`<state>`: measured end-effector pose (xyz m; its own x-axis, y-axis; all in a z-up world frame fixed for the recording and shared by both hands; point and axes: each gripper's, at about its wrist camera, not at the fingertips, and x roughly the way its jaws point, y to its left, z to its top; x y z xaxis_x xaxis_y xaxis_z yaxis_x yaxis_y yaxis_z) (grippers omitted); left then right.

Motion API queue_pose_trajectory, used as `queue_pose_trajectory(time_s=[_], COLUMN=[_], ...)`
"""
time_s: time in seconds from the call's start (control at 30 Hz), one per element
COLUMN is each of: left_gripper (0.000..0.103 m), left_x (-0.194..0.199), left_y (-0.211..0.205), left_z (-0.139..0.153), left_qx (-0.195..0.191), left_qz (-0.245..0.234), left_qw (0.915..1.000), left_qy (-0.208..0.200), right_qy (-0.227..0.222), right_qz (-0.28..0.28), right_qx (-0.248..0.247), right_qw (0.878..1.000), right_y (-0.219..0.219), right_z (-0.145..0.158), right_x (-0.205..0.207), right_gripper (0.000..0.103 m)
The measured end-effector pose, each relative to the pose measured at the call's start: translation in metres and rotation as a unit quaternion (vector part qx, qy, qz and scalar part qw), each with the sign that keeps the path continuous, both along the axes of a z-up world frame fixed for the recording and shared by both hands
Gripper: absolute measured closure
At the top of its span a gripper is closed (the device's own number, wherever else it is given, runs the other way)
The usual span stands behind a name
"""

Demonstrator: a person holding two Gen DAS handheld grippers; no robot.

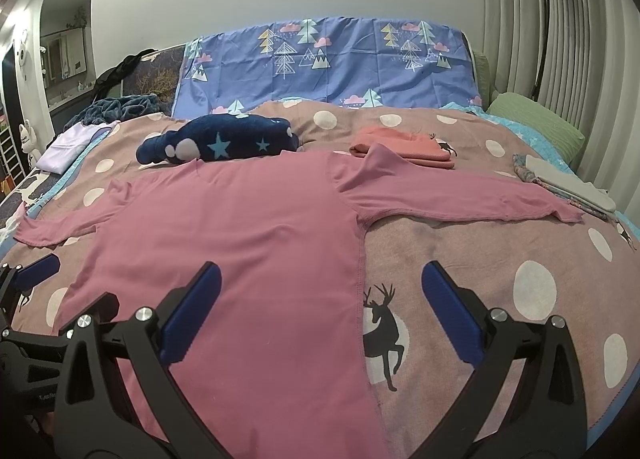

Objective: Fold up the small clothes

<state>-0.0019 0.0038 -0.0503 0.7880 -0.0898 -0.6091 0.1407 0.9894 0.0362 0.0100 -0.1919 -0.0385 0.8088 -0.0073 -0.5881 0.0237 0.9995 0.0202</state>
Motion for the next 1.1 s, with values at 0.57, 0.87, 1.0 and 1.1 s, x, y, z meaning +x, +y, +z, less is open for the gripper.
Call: queue_pose_trajectory(time_s=[0.57,0.87,1.0,1.1], left_gripper=[0.03,0.059,0.059,0.059], left_x=[0.008,0.028,0.034,0.039], left_y=[0.033,0.174,0.273,0.333], left_z=[-0.006,-0.027,-0.045,-0.054], left_qx=[-0.076,-0.172,-0.205,-0.234], left_qz=[0.004,0.159,0.272,0.33], left_qw=[0.997,0.9716,0.9391,0.9134], left_qy=[0.014,0.035,0.048,0.047], right_qy=[-0.008,0.038,0.049,0.055], right_qz=[0.034,0.056,0.05,0.042], right_qx=[-0.002,0.014,0.012,0.009], right_qw=[0.999,0.998,0.997,0.998], right_y=[0.0,-0.004,-0.006,-0.009], right_z=[-0.001,-0.021,-0.028,-0.032], right_x=[-0.005,0.005,0.008,0.011], right_gripper=[0.058,0.082,0.079,0.073])
